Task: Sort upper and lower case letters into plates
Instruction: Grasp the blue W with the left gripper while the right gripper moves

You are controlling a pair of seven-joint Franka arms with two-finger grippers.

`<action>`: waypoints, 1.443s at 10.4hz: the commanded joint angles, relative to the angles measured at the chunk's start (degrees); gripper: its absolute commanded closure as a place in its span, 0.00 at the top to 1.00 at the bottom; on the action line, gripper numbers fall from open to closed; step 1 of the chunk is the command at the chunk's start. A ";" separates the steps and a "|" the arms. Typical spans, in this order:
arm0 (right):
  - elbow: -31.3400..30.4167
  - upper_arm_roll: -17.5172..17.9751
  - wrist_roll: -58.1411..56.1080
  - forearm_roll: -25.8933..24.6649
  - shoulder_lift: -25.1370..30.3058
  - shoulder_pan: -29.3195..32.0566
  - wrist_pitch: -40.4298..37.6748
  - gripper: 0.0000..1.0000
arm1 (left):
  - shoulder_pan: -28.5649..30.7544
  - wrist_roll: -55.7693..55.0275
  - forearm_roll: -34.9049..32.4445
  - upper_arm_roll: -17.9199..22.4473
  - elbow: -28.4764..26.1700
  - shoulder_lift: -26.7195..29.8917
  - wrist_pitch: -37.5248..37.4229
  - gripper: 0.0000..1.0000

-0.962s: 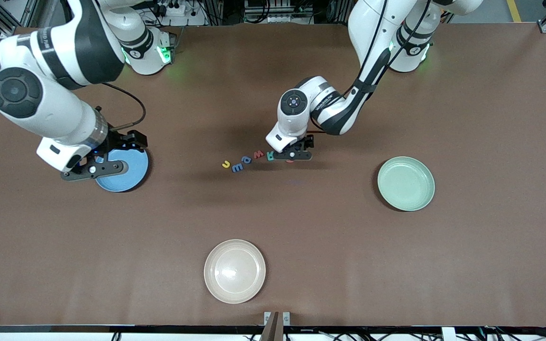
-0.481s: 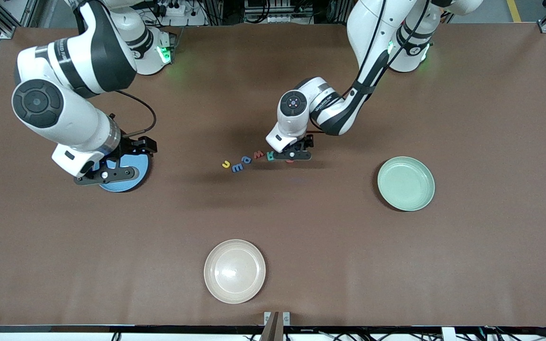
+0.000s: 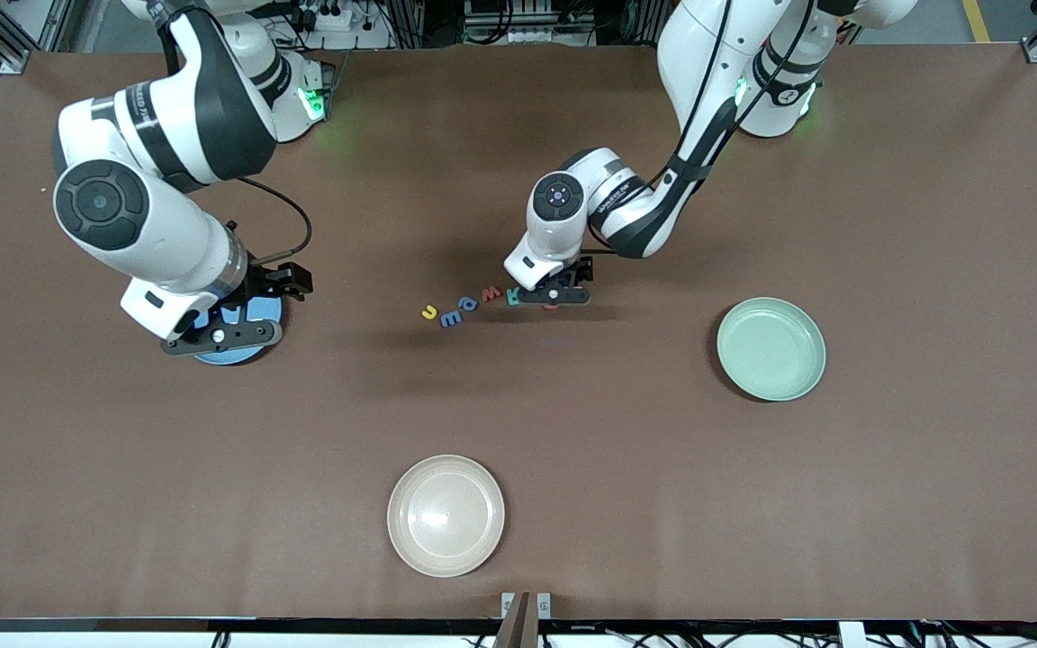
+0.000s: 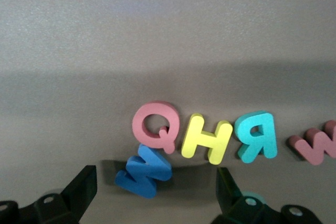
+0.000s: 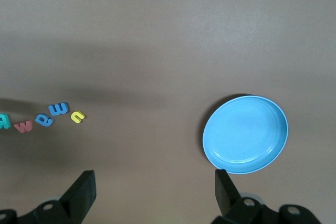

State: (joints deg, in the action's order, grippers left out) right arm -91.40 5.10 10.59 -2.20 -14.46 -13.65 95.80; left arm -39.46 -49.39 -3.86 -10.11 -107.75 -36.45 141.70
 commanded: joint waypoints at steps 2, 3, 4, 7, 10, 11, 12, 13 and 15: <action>0.17 -0.27 1.10 0.70 -0.13 -0.67 0.26 1.00 | -0.18 -0.79 1.57 -0.09 -0.36 0.06 1.12 0.99; 0.08 -0.27 1.10 0.62 -0.13 -0.67 0.35 1.00 | -0.26 -0.79 1.57 -0.09 -0.44 0.06 1.12 0.93; 0.08 -0.27 1.10 0.61 -0.21 -0.67 0.35 1.00 | -0.26 -0.88 1.75 -0.09 -0.44 0.06 1.12 0.80; 0.08 -0.27 1.10 0.35 -0.74 -1.55 1.75 1.00 | -0.26 -0.88 1.75 -0.09 -0.44 0.06 1.12 0.51; -2.11 -0.27 1.10 0.70 -0.65 -1.37 3.95 1.00 | -0.26 -0.88 1.75 -0.17 -0.44 0.41 1.12 0.00; -2.20 -0.27 1.10 0.70 -0.65 -1.38 4.04 1.00 | -0.26 -1.32 1.75 -0.17 -0.36 0.41 1.04 0.00; -2.20 -0.27 1.10 0.70 -0.74 -1.46 4.30 1.00 | -0.26 -2.02 1.75 -0.17 -0.27 0.41 1.04 0.00; -2.20 -0.27 1.18 0.70 -0.83 -1.46 4.57 1.00 | -0.26 -2.02 1.66 -0.17 -0.27 0.50 1.04 0.00; -2.29 -0.27 1.19 0.70 -0.92 -1.55 4.83 1.00 | -0.26 -1.94 1.75 -0.17 -0.09 0.94 0.86 0.00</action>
State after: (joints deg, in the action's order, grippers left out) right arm -93.00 5.03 10.79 -2.20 -15.59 -14.79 99.82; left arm -39.46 -50.62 -3.37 -10.21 -107.75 -36.07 141.99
